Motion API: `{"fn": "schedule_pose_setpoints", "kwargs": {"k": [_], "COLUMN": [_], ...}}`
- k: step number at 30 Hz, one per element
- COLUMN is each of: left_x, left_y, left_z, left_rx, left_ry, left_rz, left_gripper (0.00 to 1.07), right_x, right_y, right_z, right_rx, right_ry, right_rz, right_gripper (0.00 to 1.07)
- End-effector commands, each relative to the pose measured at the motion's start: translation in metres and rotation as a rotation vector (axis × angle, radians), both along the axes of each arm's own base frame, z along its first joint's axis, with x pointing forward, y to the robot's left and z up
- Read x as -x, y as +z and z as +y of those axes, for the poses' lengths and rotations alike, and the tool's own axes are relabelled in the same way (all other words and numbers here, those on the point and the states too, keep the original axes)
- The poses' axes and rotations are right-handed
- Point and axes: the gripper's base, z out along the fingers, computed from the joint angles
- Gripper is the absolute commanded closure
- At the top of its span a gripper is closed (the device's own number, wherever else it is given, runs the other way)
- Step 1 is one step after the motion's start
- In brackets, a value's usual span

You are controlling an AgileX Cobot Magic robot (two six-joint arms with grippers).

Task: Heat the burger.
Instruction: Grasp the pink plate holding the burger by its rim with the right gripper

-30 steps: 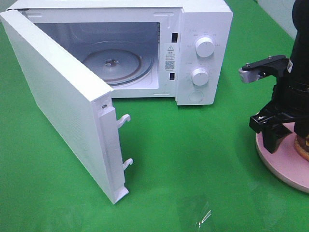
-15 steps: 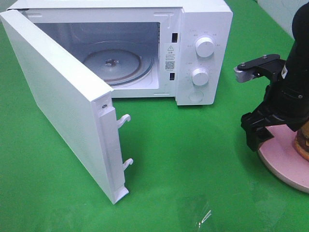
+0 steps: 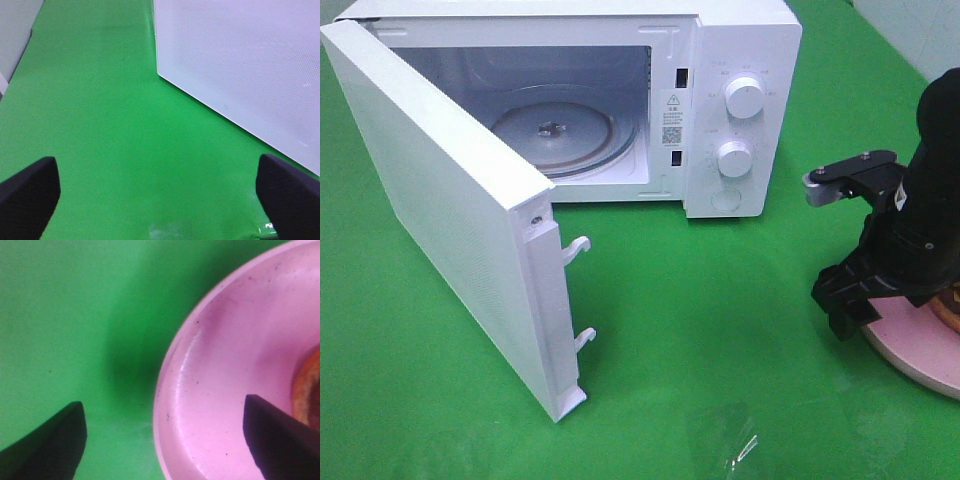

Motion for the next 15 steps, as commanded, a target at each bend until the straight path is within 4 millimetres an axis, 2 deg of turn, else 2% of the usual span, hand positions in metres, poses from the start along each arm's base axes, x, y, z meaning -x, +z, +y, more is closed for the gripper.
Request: {"fn": "schedule_pose_setpoints", "kwargs": {"k": [1,5,15], "left_x": [0.002,0.002,0.002], "left_y": [-0.001,-0.001,-0.001], "left_z": [0.0,0.0,0.0], "left_rx": [0.004,0.004,0.004], "left_ry": [-0.009,-0.009,-0.009], "left_rz": [-0.011,-0.011,-0.011], "left_gripper": [0.07,0.07,0.07], "right_x": [-0.001,-0.006,-0.01], "right_y": [-0.01,-0.023,-0.027], "right_z": [-0.001,0.002,0.0], "right_rx": [0.003,-0.015,0.01], "right_ry": [-0.012,-0.025,0.01], "right_rz": [0.014,-0.003,-0.019], "right_gripper": [0.27,0.29,0.31]}}
